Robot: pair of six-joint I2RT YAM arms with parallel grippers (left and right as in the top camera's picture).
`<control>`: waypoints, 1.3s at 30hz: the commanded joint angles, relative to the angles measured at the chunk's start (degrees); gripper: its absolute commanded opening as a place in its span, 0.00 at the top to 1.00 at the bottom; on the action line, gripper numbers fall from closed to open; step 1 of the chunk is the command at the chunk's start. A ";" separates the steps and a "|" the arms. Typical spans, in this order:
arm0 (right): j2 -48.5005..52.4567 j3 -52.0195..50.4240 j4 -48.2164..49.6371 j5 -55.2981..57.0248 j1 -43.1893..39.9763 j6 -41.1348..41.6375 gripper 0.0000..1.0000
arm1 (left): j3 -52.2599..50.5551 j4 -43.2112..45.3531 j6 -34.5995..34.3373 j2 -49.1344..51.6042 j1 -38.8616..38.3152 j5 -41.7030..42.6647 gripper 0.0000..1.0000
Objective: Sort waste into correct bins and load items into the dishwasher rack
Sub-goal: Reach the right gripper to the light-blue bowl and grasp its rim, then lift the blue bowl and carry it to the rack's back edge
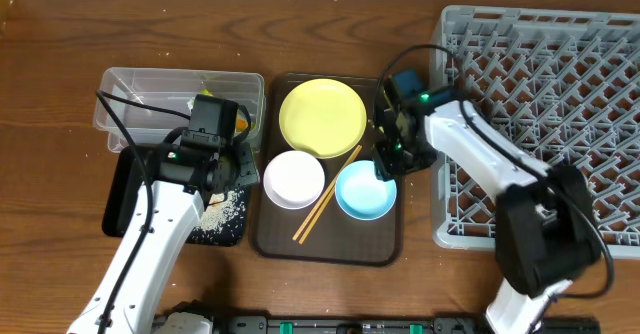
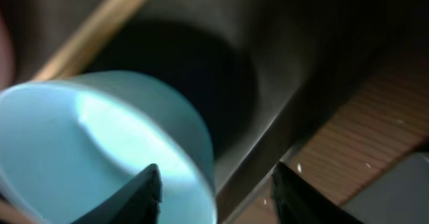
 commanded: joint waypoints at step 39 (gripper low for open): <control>-19.93 6.27 3.17 22.60 -8.41 1.33 0.99 | 0.63 -0.07 -0.52 -0.20 0.13 -1.31 0.48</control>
